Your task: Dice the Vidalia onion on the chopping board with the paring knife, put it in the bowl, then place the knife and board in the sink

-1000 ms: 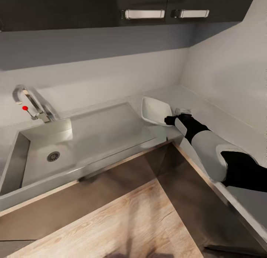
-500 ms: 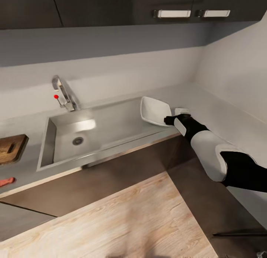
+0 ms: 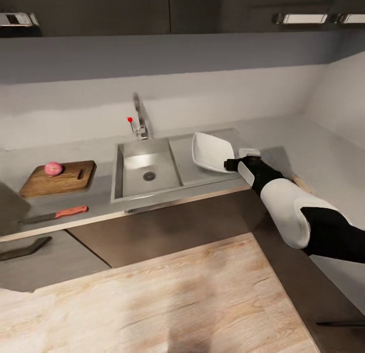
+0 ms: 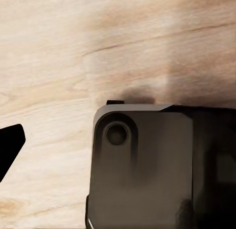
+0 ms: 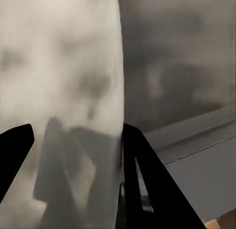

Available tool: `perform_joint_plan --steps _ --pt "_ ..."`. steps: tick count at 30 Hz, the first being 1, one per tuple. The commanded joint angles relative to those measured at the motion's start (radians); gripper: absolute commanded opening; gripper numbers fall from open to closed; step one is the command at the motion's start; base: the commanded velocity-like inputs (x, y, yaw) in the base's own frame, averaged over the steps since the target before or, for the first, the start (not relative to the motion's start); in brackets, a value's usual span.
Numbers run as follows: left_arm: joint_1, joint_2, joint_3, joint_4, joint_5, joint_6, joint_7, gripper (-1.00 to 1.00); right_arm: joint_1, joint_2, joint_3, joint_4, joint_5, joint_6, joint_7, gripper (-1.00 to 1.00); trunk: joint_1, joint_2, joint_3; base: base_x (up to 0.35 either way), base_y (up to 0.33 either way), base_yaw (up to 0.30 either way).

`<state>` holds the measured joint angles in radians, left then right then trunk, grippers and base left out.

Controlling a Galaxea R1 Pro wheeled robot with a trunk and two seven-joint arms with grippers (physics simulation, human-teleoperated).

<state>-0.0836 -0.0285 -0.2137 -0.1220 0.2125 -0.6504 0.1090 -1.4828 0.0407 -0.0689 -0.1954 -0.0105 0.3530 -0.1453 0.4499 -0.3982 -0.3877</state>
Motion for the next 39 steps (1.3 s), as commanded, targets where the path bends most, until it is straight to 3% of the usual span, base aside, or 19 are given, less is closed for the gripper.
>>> perform_joint_plan --steps 1,6,10,19,39 --pt "-0.001 0.000 -0.009 0.001 0.005 -0.003 0.006 1.00 -0.001 0.001 -0.008 -0.002 -0.002 0.004 -0.004 -1.00 0.000 -0.002 -0.002 -0.211 0.250 0.284" --pt "-0.001 0.001 -0.009 0.001 0.005 -0.003 0.006 1.00 -0.001 0.002 -0.006 -0.007 0.002 0.004 -0.014 -1.00 0.000 -0.002 -0.002 -0.209 0.250 0.284" --pt "-0.001 0.001 -0.009 0.001 0.005 -0.003 0.006 1.00 -0.001 0.001 0.010 -0.015 0.001 0.006 -0.069 -1.00 0.000 -0.002 -0.002 -0.197 0.252 0.279" --pt "-0.001 0.001 -0.009 0.001 0.005 -0.003 0.006 1.00 -0.001 -0.001 0.018 -0.030 0.002 0.008 -0.080 -1.00 0.000 -0.002 -0.002 -0.145 0.267 0.200" --pt "-0.001 0.001 -0.009 0.001 0.005 -0.003 0.006 1.00 -0.001 -0.002 0.020 -0.050 0.003 0.011 -0.083 -1.00 0.000 -0.002 0.026 -0.044 0.289 0.009"
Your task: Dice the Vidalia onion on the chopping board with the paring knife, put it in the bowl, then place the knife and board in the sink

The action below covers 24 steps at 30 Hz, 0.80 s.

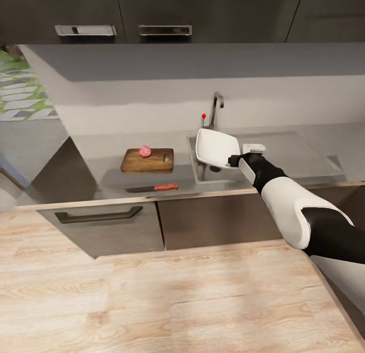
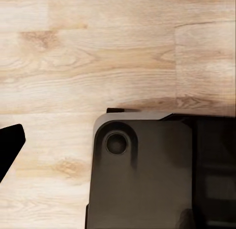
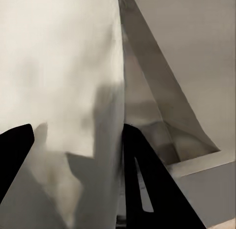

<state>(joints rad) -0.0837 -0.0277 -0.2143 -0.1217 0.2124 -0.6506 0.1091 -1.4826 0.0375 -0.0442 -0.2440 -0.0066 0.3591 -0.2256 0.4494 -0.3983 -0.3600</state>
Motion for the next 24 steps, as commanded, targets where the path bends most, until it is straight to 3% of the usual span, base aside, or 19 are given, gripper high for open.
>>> perform_joint_plan --steps 1,24 --pt "-0.001 0.000 -0.009 0.001 0.005 -0.003 0.006 1.00 -0.001 0.001 -0.005 -0.001 -0.001 0.004 -0.003 -1.00 0.001 -0.002 0.000 0.000 0.301 0.000" --pt "-0.001 0.000 -0.008 0.001 0.005 -0.003 0.006 1.00 -0.001 0.004 -0.005 -0.001 -0.001 0.004 -0.008 -1.00 0.001 -0.002 0.036 0.000 0.301 0.000"
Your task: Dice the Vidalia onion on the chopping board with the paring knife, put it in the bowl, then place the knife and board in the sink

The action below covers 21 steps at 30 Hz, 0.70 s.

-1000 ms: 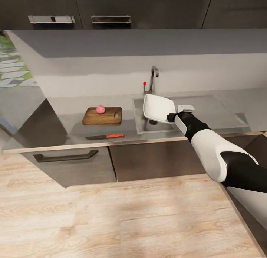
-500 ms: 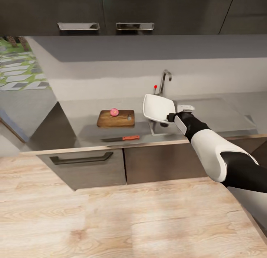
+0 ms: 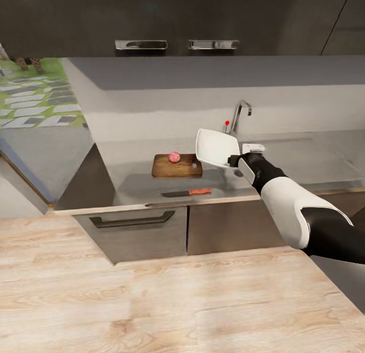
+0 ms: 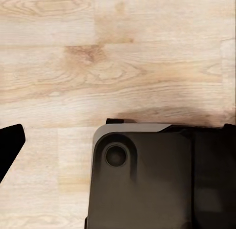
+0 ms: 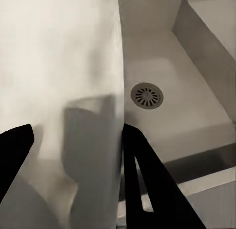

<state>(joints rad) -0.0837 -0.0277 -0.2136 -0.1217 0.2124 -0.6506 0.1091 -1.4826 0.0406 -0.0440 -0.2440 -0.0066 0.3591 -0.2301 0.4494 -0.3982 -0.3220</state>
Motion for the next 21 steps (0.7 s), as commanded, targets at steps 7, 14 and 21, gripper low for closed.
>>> perform_joint_plan --steps 7,14,21 --pt "-0.001 0.000 -0.009 0.001 0.005 -0.004 0.006 1.00 -0.001 0.004 -0.005 -0.001 -0.002 0.004 -0.007 -1.00 0.001 -0.002 0.009 0.000 0.301 0.000" --pt "-0.001 0.000 -0.009 0.001 0.005 -0.003 0.006 1.00 -0.001 0.007 -0.005 -0.001 -0.003 0.004 -0.031 -1.00 0.001 -0.002 0.020 0.000 0.301 0.000" --pt "-0.001 0.000 -0.009 0.001 0.005 -0.003 0.006 1.00 -0.001 0.011 -0.005 -0.001 -0.003 0.004 -0.035 -1.00 0.001 -0.002 0.032 0.000 0.301 0.000"
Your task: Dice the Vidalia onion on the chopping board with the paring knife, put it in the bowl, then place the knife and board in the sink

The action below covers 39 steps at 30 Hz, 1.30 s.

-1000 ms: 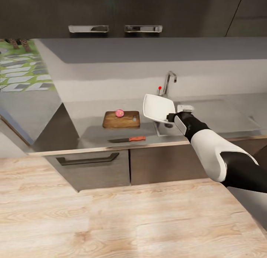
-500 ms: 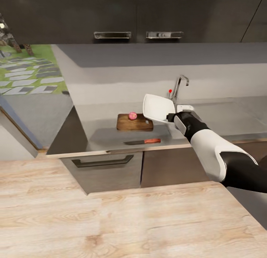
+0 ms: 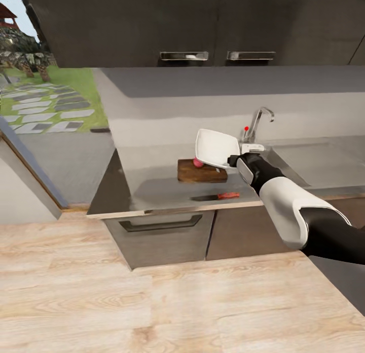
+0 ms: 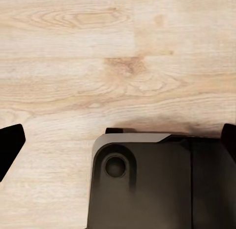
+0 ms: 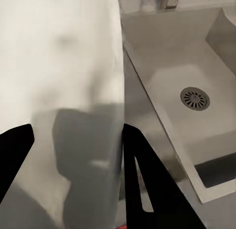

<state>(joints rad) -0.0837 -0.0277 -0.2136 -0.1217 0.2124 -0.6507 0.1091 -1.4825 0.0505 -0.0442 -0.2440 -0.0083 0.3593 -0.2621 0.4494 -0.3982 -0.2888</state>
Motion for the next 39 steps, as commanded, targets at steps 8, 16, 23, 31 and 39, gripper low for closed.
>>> perform_joint_plan --steps 8,16,23,31,39 --pt "-0.001 0.000 -0.009 0.001 0.005 -0.003 0.006 1.00 -0.001 0.004 -0.004 0.000 -0.001 0.004 -0.004 -1.00 0.001 -0.002 0.011 0.000 0.301 0.000" --pt "-0.001 0.000 -0.009 0.001 0.005 -0.003 0.006 1.00 -0.001 0.050 -0.005 0.000 0.070 0.003 -0.065 -1.00 0.001 -0.002 0.018 0.000 0.301 0.000" --pt "-0.001 0.000 -0.009 0.001 0.005 -0.003 0.006 1.00 -0.001 0.068 -0.005 0.001 0.084 0.003 -0.072 -1.00 0.001 -0.002 0.021 0.000 0.301 0.000" --pt "-0.001 0.000 -0.009 0.001 0.005 -0.003 0.006 1.00 -0.001 0.096 -0.005 0.007 0.085 0.003 -0.087 -1.00 0.001 -0.002 0.021 0.000 0.301 0.000" --pt "-0.001 0.000 -0.009 -0.001 0.004 -0.005 0.006 1.00 -0.001 0.115 -0.005 0.023 0.085 0.006 -0.091 -1.00 0.001 -0.002 0.021 0.000 0.181 0.000"
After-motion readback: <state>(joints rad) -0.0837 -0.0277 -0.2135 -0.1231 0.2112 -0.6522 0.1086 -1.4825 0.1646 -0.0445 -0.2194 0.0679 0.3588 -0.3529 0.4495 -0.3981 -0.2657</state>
